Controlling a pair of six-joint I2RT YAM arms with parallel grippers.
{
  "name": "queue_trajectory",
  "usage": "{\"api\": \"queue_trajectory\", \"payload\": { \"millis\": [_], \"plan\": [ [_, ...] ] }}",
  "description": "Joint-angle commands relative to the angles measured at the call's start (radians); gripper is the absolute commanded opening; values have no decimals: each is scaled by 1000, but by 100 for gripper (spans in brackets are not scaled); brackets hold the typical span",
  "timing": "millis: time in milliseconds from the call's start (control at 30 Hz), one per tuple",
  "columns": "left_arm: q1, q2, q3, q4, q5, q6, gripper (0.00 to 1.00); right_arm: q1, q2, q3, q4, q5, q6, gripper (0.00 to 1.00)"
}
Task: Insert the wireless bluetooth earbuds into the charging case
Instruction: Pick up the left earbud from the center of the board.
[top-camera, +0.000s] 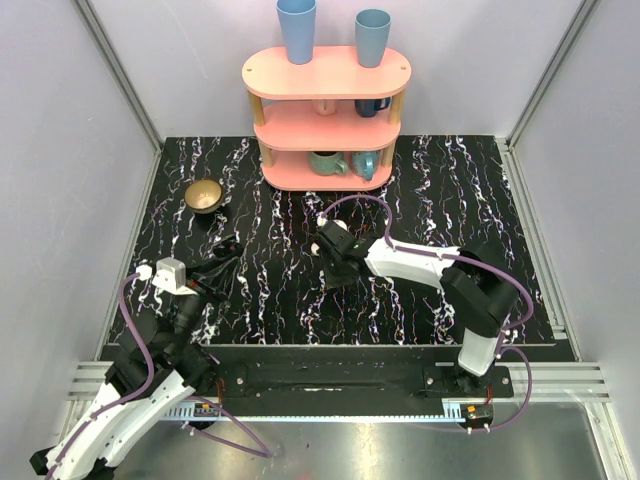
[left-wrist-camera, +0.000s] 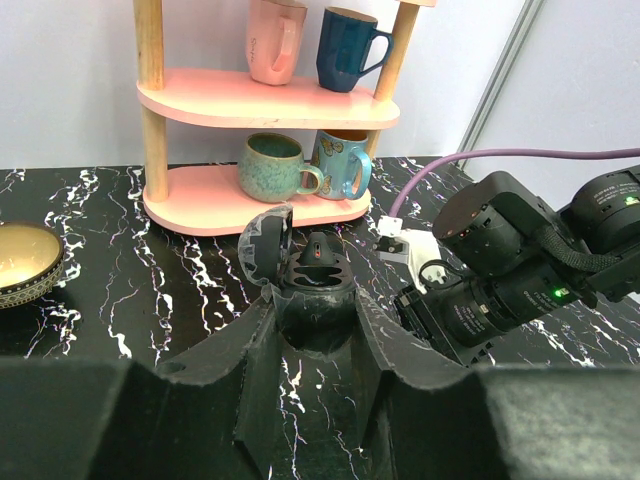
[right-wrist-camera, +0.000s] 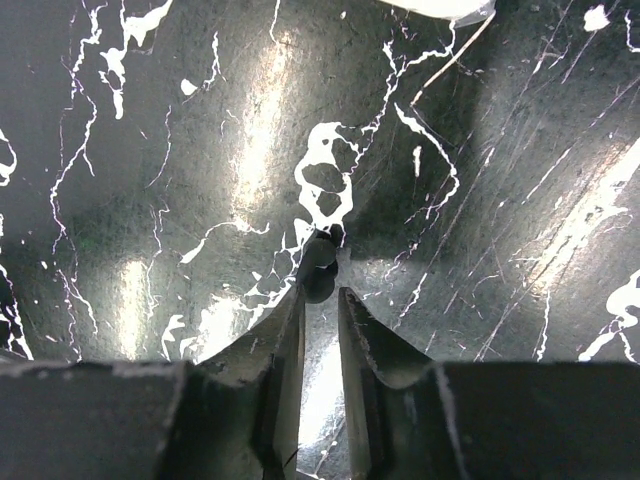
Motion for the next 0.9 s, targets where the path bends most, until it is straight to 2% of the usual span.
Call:
{"api": "queue_trajectory", "payload": {
  "millis": [0, 400, 867],
  "plan": [
    [-1, -143, 32, 23, -19, -9, 0, 8, -61, 3, -3, 33, -9, 28],
    [-1, -142, 31, 22, -21, -10, 0, 10, -54, 32, 34, -36, -12, 33],
    [-1, -143, 32, 23, -24, -12, 0, 46, 23, 112, 57, -61, -41, 32]
  ]
}}
